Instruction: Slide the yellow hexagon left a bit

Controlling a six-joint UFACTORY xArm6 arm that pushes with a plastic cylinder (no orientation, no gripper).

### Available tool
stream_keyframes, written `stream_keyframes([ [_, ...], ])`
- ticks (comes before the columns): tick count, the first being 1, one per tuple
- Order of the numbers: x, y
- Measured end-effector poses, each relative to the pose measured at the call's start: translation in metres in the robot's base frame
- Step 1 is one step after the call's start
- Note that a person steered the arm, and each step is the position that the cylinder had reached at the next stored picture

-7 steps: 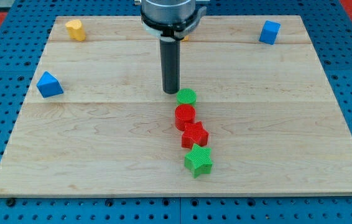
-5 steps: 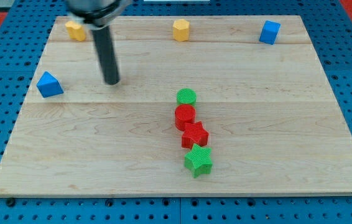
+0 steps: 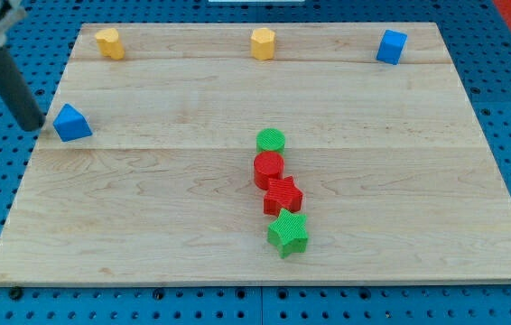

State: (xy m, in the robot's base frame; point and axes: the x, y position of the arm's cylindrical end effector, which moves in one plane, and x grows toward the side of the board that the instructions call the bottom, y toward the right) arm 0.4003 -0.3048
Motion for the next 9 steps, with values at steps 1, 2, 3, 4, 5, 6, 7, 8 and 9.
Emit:
stream_keyframes([
  [1, -0.036, 0.020],
  [2, -0.056, 0.120],
  [3, -0.056, 0.233],
  [4, -0.077, 0.342],
  [5, -0.128, 0.421],
  [6, -0.183, 0.403],
  [7, -0.188, 0.329],
  [8, -0.178, 0.255],
  [9, -0.182, 0.249],
])
